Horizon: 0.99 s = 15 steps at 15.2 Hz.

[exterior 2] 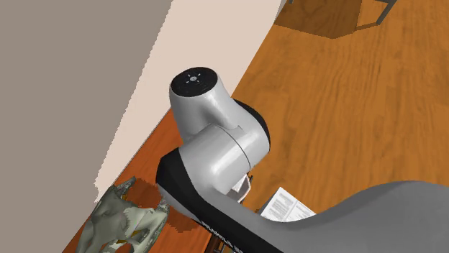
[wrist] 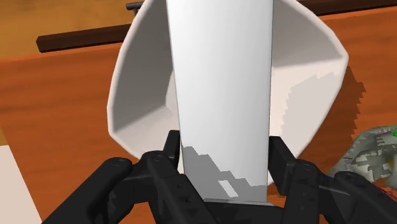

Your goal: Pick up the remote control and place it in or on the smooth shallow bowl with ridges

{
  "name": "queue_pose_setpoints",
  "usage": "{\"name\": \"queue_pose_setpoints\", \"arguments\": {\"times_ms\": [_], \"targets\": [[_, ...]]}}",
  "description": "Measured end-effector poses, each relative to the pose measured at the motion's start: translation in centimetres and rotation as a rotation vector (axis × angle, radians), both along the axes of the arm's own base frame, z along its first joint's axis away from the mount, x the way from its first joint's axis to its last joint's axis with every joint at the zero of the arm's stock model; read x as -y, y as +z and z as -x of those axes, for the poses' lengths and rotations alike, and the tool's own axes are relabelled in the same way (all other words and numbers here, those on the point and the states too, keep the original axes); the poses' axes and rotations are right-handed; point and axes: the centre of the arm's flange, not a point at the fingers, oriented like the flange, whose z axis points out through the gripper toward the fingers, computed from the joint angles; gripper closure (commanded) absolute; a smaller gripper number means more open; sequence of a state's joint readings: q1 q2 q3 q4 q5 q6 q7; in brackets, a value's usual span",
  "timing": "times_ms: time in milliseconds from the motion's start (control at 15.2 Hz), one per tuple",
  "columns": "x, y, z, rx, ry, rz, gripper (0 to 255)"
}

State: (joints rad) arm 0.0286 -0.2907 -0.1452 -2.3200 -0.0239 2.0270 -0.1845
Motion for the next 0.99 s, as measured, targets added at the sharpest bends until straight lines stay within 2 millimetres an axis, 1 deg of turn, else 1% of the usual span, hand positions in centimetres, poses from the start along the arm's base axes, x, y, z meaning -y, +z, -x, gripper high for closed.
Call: {"name": "queue_pose_setpoints", "arguments": {"times_ms": [132,198,858,990], "targets": [[-0.4,-0.9,0.9,0.0,0.0,0.0,255],[-0.4,-1.4,1.1,0.0,0.0,0.0,255],[-0.6,-6.7,1.2,-0.001,0.0,0.0,255],[-0.6,-7.1,1.1,0.002,0.001,0.001,255]]}}
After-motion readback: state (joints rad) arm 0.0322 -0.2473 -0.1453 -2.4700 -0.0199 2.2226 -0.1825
